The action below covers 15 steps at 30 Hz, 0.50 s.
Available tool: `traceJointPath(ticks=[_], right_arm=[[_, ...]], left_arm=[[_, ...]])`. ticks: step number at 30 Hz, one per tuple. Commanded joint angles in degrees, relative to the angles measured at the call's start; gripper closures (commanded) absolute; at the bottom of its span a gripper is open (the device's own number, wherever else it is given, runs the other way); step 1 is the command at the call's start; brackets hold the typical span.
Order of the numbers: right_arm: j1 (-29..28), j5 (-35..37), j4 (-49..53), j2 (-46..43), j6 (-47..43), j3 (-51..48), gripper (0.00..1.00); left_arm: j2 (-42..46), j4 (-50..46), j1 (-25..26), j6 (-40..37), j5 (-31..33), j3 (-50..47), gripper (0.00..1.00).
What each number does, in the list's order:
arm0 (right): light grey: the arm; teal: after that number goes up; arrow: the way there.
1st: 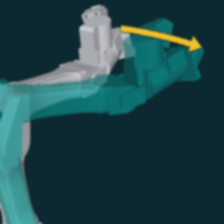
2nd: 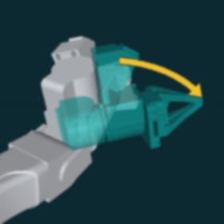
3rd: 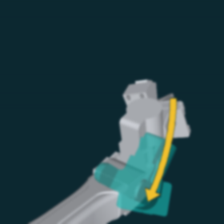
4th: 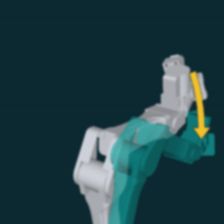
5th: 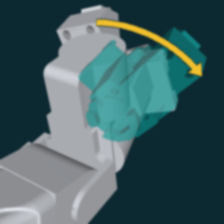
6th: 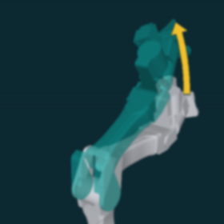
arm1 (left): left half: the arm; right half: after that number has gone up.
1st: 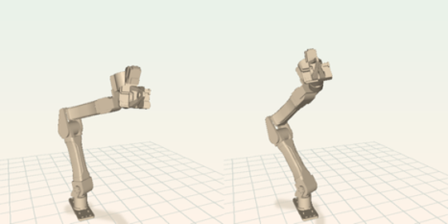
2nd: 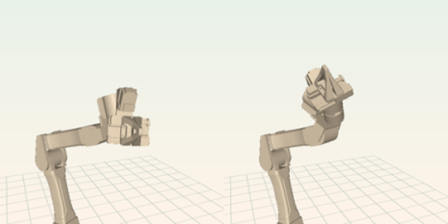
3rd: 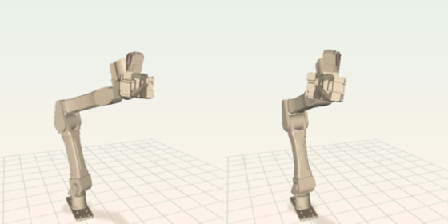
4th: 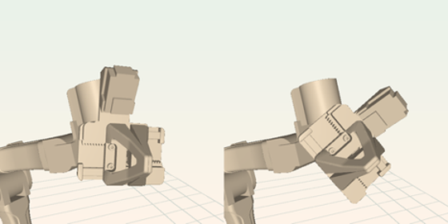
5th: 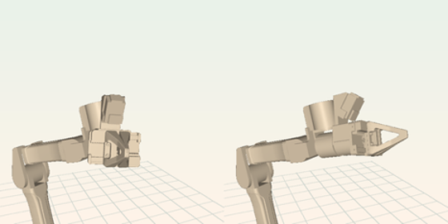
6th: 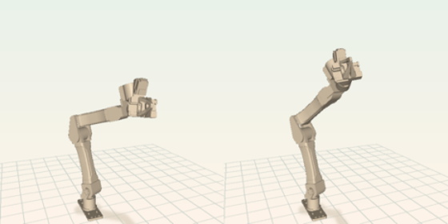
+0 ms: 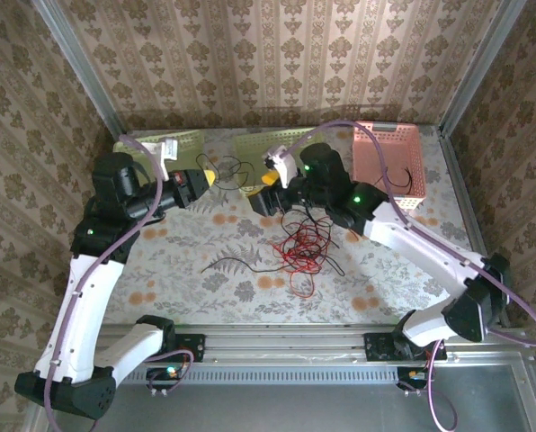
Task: Untangle the cables
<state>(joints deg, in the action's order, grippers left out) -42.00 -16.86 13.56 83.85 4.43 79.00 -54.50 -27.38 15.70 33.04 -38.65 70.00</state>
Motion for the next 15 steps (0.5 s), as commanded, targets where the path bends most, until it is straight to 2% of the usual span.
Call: traceJointPath(ticks=[1,3,5,8,15], right_arm=[[-1.59,-2.11,0.3,3.17,-2.8,2.35,0.35],[-1.64,-0.95,-0.48,4.22,-2.16,2.81,0.46],[-1.68,0.53,-0.87,4.44,-2.01,2.69,0.7],[-1.66,2.83,-2.23,2.75,-1.51,0.54,0.99],[-1.32,9.65,-4.61,-3.7,-0.93,-7.1,1.0]], left_arm=[[1.31,1.45,0.25,1.12,-1.51,-0.49,1.0],[1.36,1.76,0.27,1.41,-1.84,-0.74,1.0],[1.6,1.84,0.3,1.68,-1.95,-0.84,1.0],[2.18,1.33,0.28,1.29,-1.68,-1.45,1.0],[3.4,1.29,-0.28,0.89,-0.3,-3.96,1.0]])
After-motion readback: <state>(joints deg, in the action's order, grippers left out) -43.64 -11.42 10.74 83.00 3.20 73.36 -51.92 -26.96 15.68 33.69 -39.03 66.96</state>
